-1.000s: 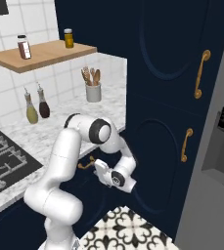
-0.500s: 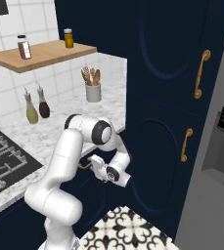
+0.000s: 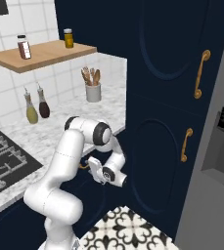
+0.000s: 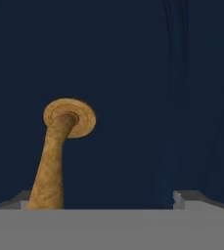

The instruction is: Take a straw from the drawer in front and place it inside the glass cup on the dining counter.

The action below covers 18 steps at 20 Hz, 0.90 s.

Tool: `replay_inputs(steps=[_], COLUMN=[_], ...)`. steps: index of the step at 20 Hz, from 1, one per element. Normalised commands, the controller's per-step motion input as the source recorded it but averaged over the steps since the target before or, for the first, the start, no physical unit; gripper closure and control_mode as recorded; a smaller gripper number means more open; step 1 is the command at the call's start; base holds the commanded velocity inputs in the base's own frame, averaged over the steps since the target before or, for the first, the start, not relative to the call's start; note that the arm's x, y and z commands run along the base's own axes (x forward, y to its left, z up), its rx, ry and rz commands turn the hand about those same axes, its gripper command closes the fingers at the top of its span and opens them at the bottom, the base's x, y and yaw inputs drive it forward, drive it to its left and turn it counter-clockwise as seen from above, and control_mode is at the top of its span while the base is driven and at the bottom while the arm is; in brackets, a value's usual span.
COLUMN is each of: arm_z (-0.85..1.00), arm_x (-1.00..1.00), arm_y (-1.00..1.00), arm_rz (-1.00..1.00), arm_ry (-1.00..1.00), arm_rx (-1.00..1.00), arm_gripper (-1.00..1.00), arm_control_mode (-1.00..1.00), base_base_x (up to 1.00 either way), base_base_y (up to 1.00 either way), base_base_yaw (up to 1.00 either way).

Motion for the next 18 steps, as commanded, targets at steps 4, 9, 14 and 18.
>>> replay_inputs(steps=[4,9,14,18], arm_z=[-0.04,0.00,0.02,0.03], arm_x=[0.04,-0.42,-0.70,-0.71], arm_y=[0.16,-0.24,-0.74,-0.99], arm_rz=[0.00,-0.02,-0.01,0.00], arm_ry=[0.00,0.00,0.00,0.00], arm_rx=[-0.01,0.00,0.00,0.00], arm_gripper=[1.00,1.00,1.00,1.00], arm_control_mode=[-1.00,-1.00,-1.00,-1.00], base_base_x=[0.00,0.00,0.00,0.00], base_base_y=[0.00,0.00,0.00,0.00], base_base_yaw=[0.00,0.00,0.00,0.00])
